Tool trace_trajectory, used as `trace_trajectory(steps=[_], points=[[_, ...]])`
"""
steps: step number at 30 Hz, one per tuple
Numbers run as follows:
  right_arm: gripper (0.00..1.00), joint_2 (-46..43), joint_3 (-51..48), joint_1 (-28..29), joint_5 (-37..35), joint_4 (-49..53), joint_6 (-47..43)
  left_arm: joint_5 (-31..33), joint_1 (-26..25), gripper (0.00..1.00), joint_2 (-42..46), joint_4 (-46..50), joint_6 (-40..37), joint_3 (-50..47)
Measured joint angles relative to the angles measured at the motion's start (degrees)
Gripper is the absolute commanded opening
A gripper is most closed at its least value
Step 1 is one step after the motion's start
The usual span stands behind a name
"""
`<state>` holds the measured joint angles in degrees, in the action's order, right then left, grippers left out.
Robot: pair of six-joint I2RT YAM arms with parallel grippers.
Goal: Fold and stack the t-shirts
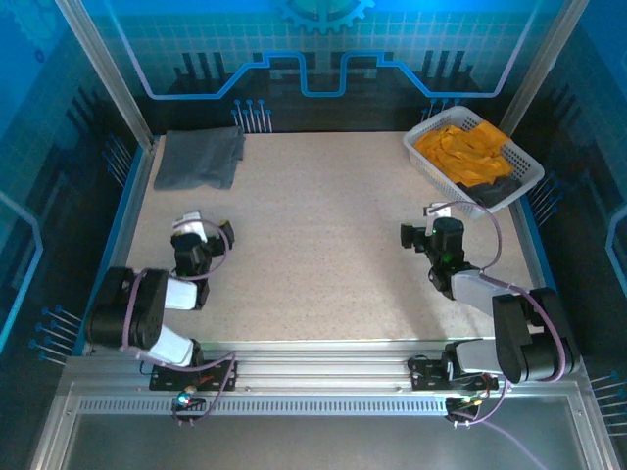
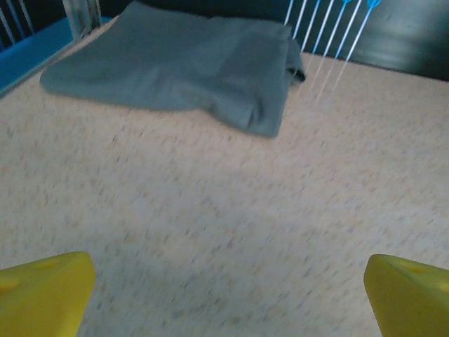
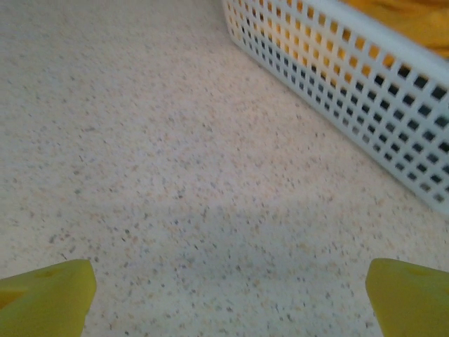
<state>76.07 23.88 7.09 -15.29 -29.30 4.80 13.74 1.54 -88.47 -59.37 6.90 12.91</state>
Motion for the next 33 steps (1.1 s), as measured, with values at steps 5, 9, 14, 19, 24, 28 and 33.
trace_trajectory(steps=[5,9,14,19,24,28,33], points=[[1.00,0.90,-0.33,-4.52,3.78,-5.01,0.07,-1.70,0.17,0.99,-1.14,-0.90,-0.70,-0.20],[1.00,6.14,0.28,-5.35,6.05,-8.15,-0.61,-3.58,-0.09,0.99,-1.05,0.20,-1.62,4.72],[1.00,9.70,-0.31,-4.55,6.75,-11.37,-1.70,-4.17,-0.52,0.99,-1.03,1.68,-2.60,6.23],[1.00,9.70,-0.31,-3.87,6.73,-12.70,-2.36,-4.13,-0.96,0.99,-1.03,3.72,-2.89,6.25],[1.00,9.70,-0.28,-3.23,6.58,-12.87,-2.97,-3.98,-1.29,0.99,-1.03,4.24,-3.02,6.40],[1.00,9.70,-0.28,-3.23,6.54,-12.90,-3.32,-3.96,-1.33,0.99,-1.03,4.26,-3.02,6.47],[1.00,9.70,-0.31,-3.23,6.56,-12.90,-3.39,-3.96,-1.33,0.99,-1.03,4.26,-3.02,6.51]])
